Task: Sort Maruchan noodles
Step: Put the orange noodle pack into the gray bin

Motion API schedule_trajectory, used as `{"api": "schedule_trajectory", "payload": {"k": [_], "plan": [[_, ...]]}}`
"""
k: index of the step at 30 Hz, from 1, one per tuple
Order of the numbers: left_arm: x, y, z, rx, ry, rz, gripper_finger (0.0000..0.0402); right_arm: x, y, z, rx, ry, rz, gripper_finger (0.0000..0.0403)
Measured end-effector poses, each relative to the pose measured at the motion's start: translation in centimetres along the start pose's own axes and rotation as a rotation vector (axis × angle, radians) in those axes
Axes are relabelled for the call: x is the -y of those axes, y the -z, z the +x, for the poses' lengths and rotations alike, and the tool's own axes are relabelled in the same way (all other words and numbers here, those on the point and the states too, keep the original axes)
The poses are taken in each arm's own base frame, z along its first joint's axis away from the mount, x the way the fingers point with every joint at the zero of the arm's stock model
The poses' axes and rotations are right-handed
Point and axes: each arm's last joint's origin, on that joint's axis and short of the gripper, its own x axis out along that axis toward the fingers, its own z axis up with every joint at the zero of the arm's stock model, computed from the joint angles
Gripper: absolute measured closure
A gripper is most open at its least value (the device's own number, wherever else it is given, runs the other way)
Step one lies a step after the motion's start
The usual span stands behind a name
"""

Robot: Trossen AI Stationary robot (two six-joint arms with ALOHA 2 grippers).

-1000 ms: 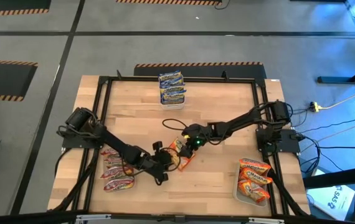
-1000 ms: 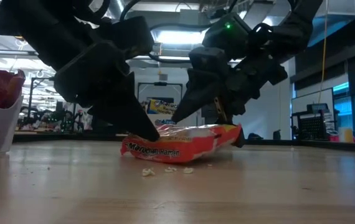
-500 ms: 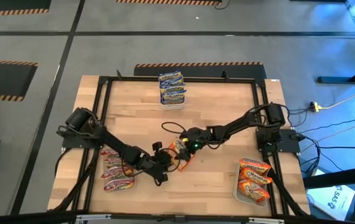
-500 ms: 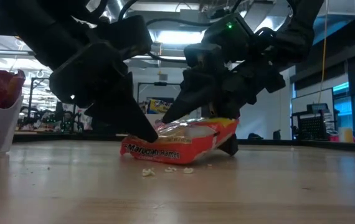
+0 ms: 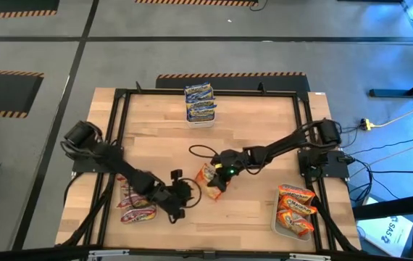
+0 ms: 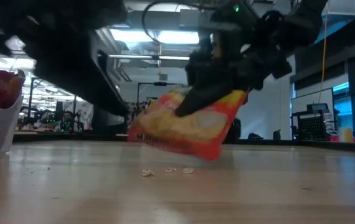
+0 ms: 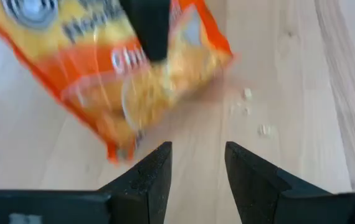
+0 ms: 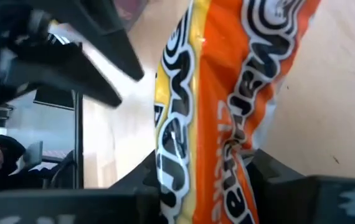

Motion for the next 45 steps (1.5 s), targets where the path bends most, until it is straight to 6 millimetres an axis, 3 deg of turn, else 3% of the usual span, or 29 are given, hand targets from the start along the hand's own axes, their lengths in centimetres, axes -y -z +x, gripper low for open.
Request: {"api": "schedule_trajectory", "payload": {"k": [4, 8, 17, 25, 31, 39, 45], "plan": [[0.5, -0.1, -1.4, 0.015, 0.013, 0.019, 0.0258, -2.0, 0.9, -1.7, -0.057, 0.06, -0.027, 0.0295], [0.7, 0.1, -1.5, 0.025, -0.007, 0.029, 0.0258, -5.1, 2.9, -3.7, -0.159, 0.075, -0.076, 0.0283], [0.6, 0.0, -1.5, 0.038, -0.018, 0.03, 0.0258, -12.5, 7.6, -10.8, -0.182, 0.042, -0.114, 0.0302], [0.6, -0.2, -1.5, 0.047, -0.021, 0.026, 0.0258, -15.1, 13.3, -16.5, -0.252, 0.123, -0.019, 0.03], [0.4, -0.4, -1.4, 0.054, -0.025, 0.014, 0.0258, -15.3, 17.0, -18.0, -0.377, 0.21, 0.07, 0.0304], [-0.1, -0.7, -1.0, 0.045, -0.024, -0.002, 0.0258, -17.1, 18.3, -19.9, -0.456, 0.338, 0.136, 0.0304], [-0.2, -0.8, -0.9, 0.046, -0.026, -0.006, 0.0258, -18.4, 20.2, -19.1, -0.539, 0.402, 0.114, 0.0304]]}}
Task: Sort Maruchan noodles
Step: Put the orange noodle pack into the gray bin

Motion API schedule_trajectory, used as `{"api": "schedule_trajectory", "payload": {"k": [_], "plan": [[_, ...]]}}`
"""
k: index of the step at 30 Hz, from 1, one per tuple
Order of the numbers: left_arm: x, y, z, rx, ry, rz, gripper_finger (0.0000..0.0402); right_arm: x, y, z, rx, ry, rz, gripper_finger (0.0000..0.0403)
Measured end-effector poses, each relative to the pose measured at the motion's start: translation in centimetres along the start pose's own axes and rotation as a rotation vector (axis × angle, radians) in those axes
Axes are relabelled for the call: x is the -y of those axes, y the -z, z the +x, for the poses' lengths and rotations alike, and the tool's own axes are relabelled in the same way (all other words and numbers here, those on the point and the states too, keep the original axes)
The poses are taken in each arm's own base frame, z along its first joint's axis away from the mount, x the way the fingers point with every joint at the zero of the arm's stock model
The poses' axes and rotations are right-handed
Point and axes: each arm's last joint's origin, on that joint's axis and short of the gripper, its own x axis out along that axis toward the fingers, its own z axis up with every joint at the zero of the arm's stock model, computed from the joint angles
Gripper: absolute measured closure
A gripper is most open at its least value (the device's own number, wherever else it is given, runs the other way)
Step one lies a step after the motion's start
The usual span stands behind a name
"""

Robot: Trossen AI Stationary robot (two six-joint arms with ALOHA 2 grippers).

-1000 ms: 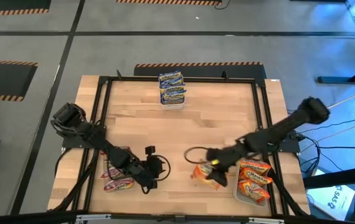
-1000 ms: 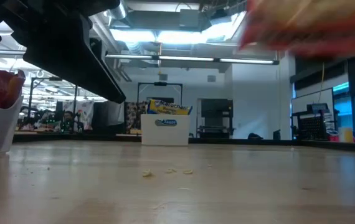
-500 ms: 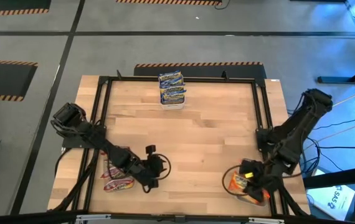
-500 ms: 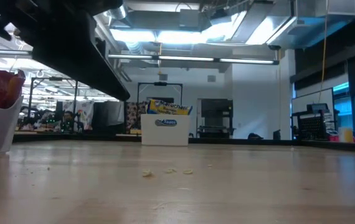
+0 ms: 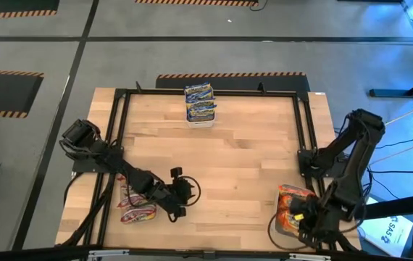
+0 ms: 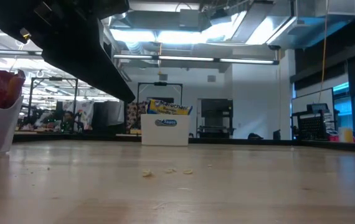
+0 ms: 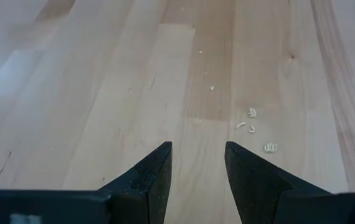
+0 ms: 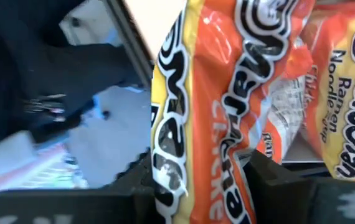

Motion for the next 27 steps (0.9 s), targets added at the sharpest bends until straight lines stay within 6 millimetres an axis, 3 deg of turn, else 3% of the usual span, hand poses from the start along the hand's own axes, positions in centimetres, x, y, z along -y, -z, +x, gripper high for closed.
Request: {"api": "schedule_trajectory", "payload": {"k": [7, 15, 27], "plan": [[-0.1, -0.1, 0.1, 0.002, -0.005, -0.003, 0.0258, -0.4, 0.0, 3.0, 0.049, 0.104, -0.111, 0.0303], [-0.1, -0.1, 0.0, 0.002, -0.004, -0.003, 0.0258, -0.4, -0.5, 3.9, 0.207, 0.158, -0.204, 0.0303], [-0.1, -0.1, 0.0, 0.002, -0.004, -0.004, 0.0258, -0.2, -0.5, 6.5, 0.199, 0.264, -0.185, 0.0302]]}}
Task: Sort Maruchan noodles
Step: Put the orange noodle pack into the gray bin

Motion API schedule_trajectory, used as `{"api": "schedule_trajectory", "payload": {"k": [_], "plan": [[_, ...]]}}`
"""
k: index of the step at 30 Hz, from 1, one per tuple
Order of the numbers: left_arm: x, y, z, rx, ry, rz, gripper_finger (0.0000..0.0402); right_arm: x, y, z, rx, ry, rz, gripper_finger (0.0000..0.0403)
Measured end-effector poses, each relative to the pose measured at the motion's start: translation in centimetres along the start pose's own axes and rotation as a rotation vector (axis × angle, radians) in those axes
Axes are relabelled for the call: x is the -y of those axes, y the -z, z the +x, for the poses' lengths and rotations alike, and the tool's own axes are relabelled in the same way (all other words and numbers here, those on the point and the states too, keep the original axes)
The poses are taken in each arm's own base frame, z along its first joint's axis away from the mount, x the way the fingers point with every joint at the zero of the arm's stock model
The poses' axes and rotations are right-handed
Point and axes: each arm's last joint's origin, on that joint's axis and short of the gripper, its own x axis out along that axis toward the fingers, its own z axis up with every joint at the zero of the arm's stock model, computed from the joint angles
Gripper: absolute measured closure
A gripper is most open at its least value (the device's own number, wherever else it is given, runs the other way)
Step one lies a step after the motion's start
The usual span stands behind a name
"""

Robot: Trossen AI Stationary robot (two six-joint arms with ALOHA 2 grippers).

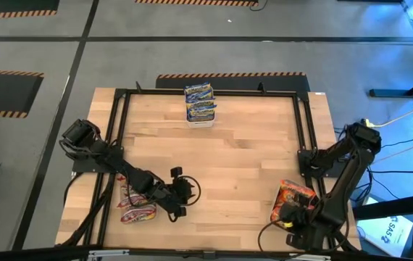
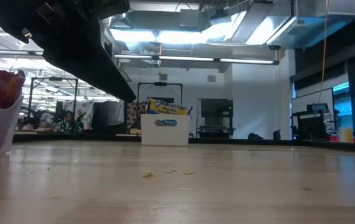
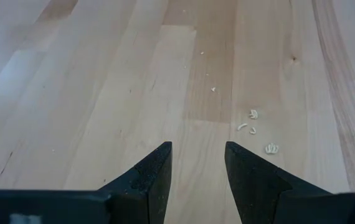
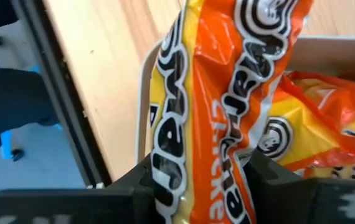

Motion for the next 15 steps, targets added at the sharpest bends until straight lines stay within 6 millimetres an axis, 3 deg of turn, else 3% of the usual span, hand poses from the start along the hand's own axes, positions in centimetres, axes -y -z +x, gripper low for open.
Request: {"api": "schedule_trajectory", "payload": {"k": [10, 15], "plan": [[0.0, 0.0, 0.0, 0.0, 0.001, 0.0, 0.0258, -0.5, 0.5, 2.3, -0.033, 0.074, -0.01, 0.0298], [0.0, 0.0, 0.0, 0.0, 0.0, 0.001, 0.0258, -0.5, 0.6, 3.1, -0.044, 0.104, -0.005, 0.0265]]}}
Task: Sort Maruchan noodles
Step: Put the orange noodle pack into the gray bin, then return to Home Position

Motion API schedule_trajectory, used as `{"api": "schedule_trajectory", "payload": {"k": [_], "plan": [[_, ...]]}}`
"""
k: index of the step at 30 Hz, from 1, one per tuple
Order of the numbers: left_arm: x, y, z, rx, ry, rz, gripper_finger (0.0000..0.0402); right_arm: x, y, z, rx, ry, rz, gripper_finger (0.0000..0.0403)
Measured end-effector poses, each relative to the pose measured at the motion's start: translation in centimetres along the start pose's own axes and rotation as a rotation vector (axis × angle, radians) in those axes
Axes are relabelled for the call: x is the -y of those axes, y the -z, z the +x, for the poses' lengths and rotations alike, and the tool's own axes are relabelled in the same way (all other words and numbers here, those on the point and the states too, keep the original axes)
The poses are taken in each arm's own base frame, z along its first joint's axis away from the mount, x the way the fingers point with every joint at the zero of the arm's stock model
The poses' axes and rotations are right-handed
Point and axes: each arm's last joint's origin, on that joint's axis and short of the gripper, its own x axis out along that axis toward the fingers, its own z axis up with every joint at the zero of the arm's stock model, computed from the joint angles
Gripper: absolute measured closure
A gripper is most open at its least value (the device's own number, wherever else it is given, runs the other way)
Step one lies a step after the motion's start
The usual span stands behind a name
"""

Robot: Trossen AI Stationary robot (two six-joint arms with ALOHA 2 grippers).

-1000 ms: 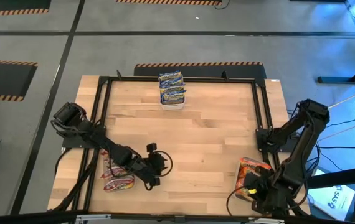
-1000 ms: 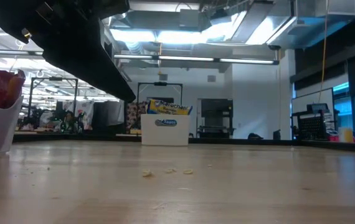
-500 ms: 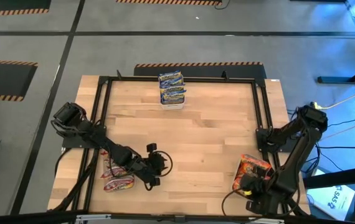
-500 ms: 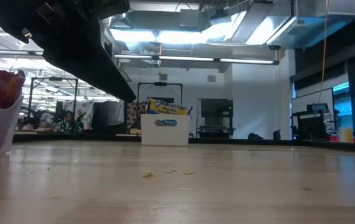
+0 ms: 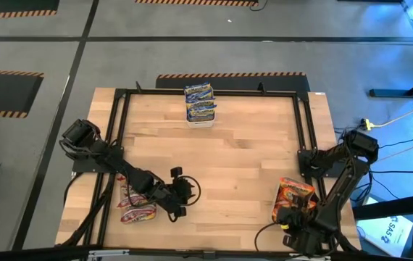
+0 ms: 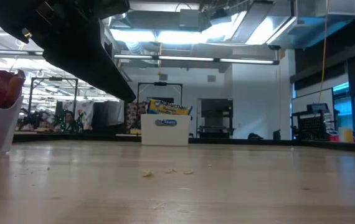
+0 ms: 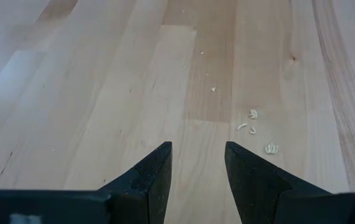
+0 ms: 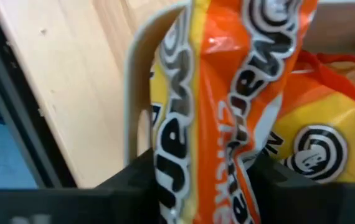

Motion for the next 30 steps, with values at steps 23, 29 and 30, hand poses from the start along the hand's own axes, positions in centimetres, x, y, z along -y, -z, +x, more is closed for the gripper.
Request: {"api": "schedule_trajectory", "payload": {"k": [23, 29, 30], "plan": [[-0.5, -1.7, -2.2, 0.06, 0.039, -0.025, 0.0258, -1.4, -3.0, -9.5, 0.164, 0.06, -0.079, 0.0116], [-1.6, -3.2, -4.6, 0.109, 0.044, 0.061, 0.0259, -0.1, -5.7, -8.5, 0.485, 0.093, -0.1, 0.0117], [-2.0, -3.4, -4.9, 0.105, 0.038, 0.083, 0.0262, 0.7, -6.2, -8.1, 0.485, 0.103, -0.094, 0.0119]]}}
